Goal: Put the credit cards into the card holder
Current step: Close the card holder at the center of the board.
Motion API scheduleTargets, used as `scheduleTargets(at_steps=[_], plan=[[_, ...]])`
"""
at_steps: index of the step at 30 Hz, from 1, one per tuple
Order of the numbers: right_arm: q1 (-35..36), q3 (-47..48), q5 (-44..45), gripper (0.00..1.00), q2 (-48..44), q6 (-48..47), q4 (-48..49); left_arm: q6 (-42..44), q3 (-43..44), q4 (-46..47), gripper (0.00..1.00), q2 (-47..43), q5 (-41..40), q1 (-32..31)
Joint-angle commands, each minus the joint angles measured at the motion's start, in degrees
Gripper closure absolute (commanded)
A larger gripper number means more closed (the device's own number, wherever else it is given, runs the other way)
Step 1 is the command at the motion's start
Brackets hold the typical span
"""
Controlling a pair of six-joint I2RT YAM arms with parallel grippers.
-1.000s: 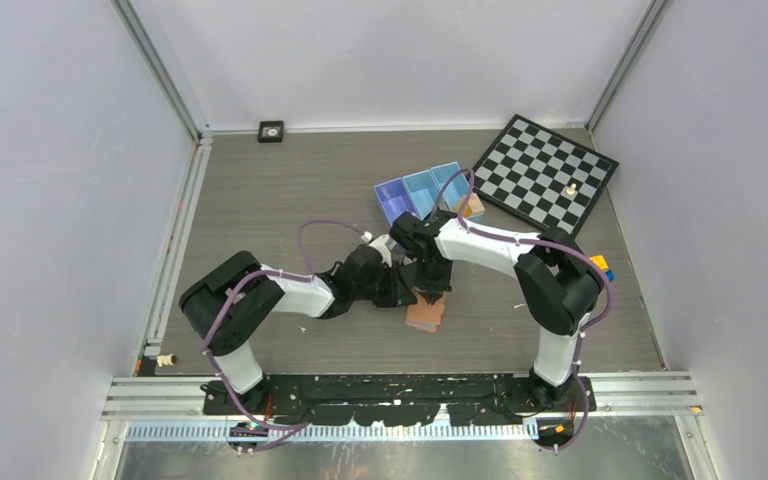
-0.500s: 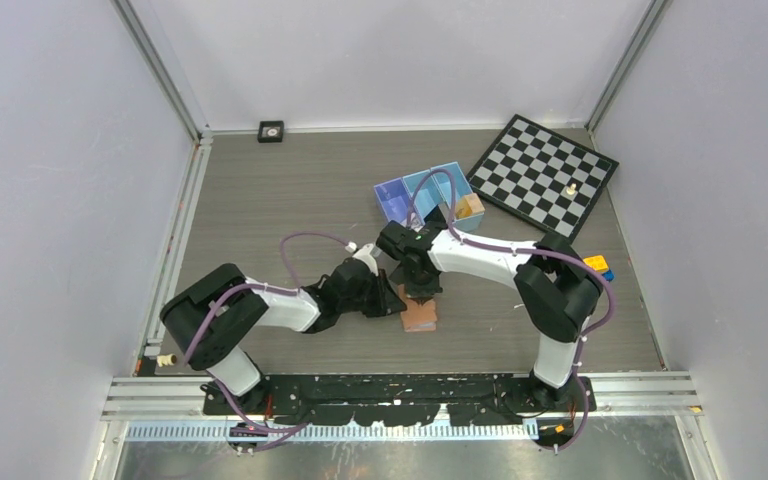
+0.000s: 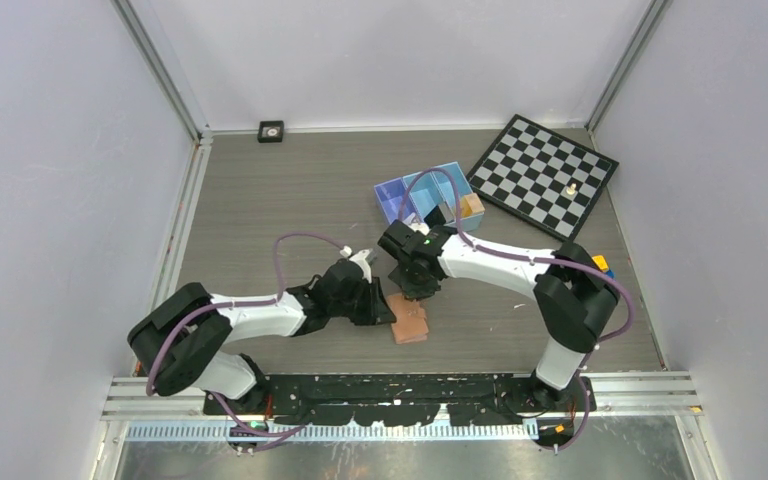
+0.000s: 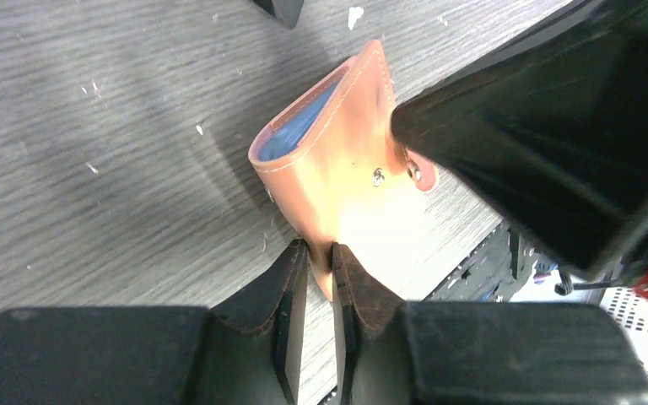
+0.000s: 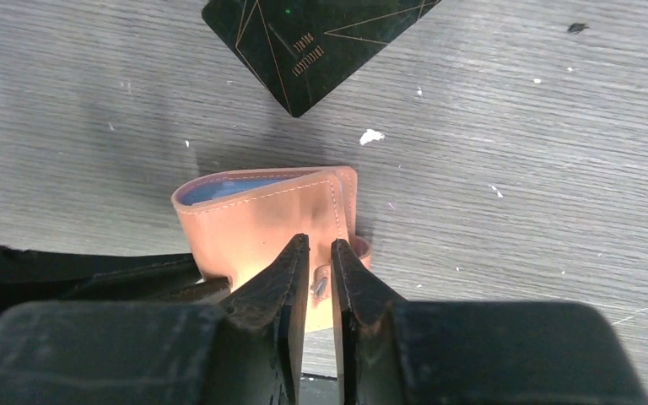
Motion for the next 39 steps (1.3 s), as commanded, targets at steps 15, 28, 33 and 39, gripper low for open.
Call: scheduleTargets(at_steps=[15,28,33,39], plan=[[4.1,-1.3,3.0,0.71,-7.3,8.1,-2.6,1.1,2.4,-4.1,0.8,-1.0,0.8,-0.5],[5.3,0.3,5.6,0.8,-5.3,9.5,-6.9,1.0,2.4,-4.4,0.8,-0.9,0.5,-0.5],[5.2,0.1,4.4,0.8,-5.2,9.4,-4.8,1.0,2.3,-4.5,0.81,-1.0,0.5,-0.5],[5.5,0.3,3.4,0.8,-4.2,9.5,-4.4,0.9,2.3,-4.5,0.81,-1.0,0.5,-0.5]])
